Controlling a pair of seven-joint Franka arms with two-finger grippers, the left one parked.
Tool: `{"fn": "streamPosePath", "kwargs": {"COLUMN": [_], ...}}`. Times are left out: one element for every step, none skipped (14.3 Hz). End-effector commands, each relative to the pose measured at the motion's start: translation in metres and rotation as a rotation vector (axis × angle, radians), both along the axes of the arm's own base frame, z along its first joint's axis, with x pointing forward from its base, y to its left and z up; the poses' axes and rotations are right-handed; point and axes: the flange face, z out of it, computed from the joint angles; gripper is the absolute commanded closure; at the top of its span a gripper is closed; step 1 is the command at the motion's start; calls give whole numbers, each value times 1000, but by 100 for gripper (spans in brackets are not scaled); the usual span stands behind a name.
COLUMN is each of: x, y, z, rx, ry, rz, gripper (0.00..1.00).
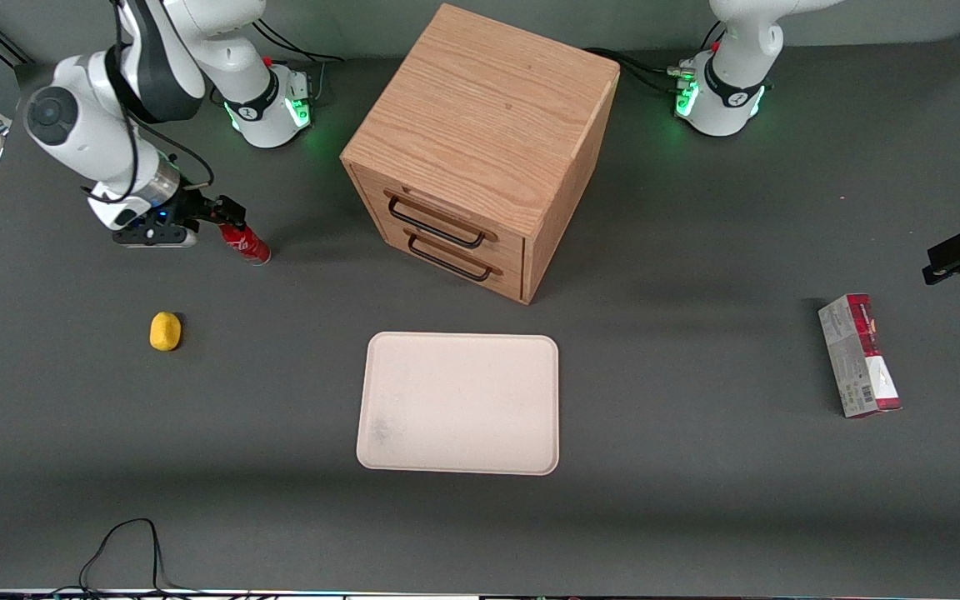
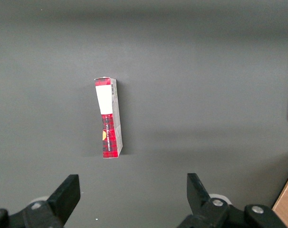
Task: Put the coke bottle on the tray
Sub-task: 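Close the right gripper around the red bottle's body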
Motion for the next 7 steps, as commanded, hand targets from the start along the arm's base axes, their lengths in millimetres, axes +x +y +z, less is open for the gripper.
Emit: {"fn": "streamPosePath", "kwargs": {"x": [-9, -10, -11, -12, -12, -14, -14], "y": [0, -1, -3, -6, -12, -20, -25], "z": [-15, -17, -18, -19, -20, -24, -25], "rx": [-5, -5, -2, 0, 5, 2, -7], "ry": [-1, 4, 8, 14, 17, 24, 24], "rz": [23, 36, 53, 65, 66, 58, 59], "gripper": [0, 0, 0, 0, 0, 0, 0]}}
